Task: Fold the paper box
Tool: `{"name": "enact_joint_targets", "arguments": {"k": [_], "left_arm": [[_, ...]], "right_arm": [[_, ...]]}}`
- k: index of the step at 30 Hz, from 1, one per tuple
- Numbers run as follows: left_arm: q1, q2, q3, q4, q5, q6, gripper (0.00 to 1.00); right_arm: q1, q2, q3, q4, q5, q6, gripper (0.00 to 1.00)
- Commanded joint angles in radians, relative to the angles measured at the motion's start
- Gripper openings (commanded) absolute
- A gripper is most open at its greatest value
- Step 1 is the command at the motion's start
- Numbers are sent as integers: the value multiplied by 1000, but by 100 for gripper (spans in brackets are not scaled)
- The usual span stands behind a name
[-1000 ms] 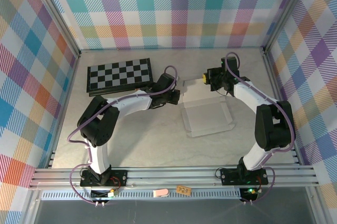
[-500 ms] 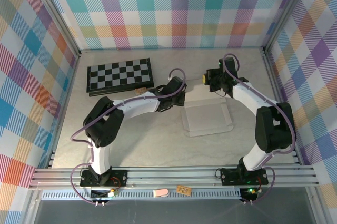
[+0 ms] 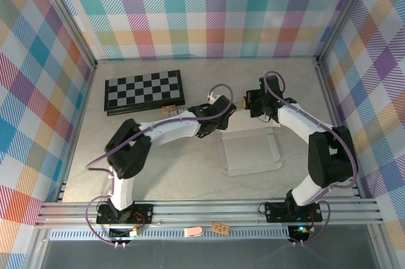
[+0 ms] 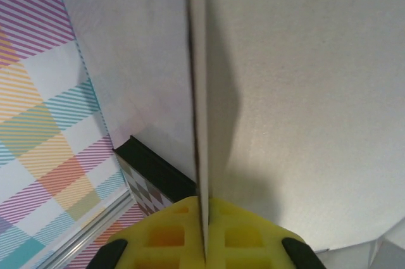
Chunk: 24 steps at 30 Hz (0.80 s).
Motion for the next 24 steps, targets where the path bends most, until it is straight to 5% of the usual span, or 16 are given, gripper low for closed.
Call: {"name": "enact_joint_targets", "arguments": {"k": [1, 6, 11, 17, 24], "left_arm": [[31, -221, -55, 136, 183, 37, 63], [197, -406, -224, 221, 434, -36, 58], [371, -322, -291, 289, 655, -116, 32], [386, -168, -331, 399, 723, 22, 18], [365, -102, -366, 528, 767, 153, 20]], "right_arm": [[-7, -42, -48, 79, -20, -43, 0], [-18, -55, -118, 259, -41, -71, 0], [-18, -45, -174, 445, -89, -91, 0], [-53, -9, -197, 585, -210, -123, 0], [-81, 20, -233, 661, -296, -137, 0]]}}
